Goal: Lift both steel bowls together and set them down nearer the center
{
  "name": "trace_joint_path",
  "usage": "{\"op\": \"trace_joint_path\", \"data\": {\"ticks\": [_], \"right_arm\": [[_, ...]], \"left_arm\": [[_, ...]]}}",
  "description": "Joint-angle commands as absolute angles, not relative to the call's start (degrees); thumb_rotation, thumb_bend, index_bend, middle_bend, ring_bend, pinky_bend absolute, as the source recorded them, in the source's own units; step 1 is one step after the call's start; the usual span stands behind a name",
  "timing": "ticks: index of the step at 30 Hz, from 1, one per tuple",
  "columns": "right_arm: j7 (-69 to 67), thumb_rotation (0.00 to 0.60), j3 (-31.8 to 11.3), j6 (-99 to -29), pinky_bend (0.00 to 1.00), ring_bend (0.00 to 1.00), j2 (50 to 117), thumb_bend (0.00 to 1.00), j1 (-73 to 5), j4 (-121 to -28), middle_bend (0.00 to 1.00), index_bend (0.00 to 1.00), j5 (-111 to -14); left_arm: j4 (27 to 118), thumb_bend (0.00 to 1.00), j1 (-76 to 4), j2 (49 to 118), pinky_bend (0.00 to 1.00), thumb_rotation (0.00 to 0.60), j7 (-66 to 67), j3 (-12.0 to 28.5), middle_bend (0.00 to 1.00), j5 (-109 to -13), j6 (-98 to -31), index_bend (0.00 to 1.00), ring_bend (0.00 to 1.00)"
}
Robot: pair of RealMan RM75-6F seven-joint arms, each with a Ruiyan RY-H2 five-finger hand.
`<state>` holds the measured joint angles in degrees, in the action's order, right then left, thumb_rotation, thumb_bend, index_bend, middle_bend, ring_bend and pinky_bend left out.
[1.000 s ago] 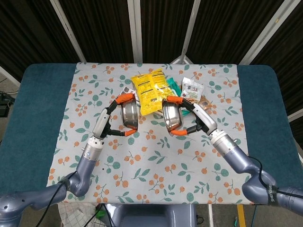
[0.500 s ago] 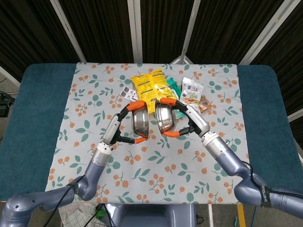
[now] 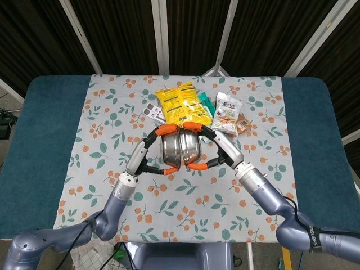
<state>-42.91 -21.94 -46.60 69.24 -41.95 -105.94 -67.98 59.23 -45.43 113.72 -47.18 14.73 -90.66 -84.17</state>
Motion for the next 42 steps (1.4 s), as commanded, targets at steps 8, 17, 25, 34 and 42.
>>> {"op": "trace_joint_path", "data": {"ticks": [8,17,25,34,42], "right_arm": [[-44.31,0.6,-22.13,-46.63,0.05,0.34,68.86,0.0,-41.17,-105.35,0.26,0.3,-68.25],[-47.78,0.6,-22.44,-46.68,0.05,0.34,67.63,0.0,-39.97,-104.21,0.26,0.3,-70.33],[-48.24,0.6,-21.81,-46.15,0.05,0.34,68.13,0.0,-40.28,-104.42,0.26,0.3,-71.61],[-46.93,0.6,-21.76,-45.96,0.05,0.34,68.95,0.0,-41.06,-105.11,0.26,0.3,-70.76],[-46.83,0.6,-21.65,-45.74,0.05,0.34,68.83,0.0,-41.0,-105.16,0.26,0.3,-70.18]], "left_arm": [[58.53,0.02,-45.03,113.13,0.33,0.6,-47.42,14.77,0.2,-90.45,-84.99,0.32,0.14],[58.28,0.02,-44.3,111.54,0.33,0.6,-47.24,14.68,0.2,-90.33,-85.78,0.32,0.14],[58.88,0.02,-44.64,111.93,0.33,0.6,-47.6,14.22,0.2,-90.32,-85.08,0.32,0.14],[57.78,0.02,-45.44,115.09,0.33,0.6,-47.68,13.91,0.2,-90.59,-85.19,0.33,0.14],[55.58,0.02,-46.33,117.57,0.33,0.6,-48.05,14.51,0.2,-91.03,-86.38,0.33,0.14]]}}
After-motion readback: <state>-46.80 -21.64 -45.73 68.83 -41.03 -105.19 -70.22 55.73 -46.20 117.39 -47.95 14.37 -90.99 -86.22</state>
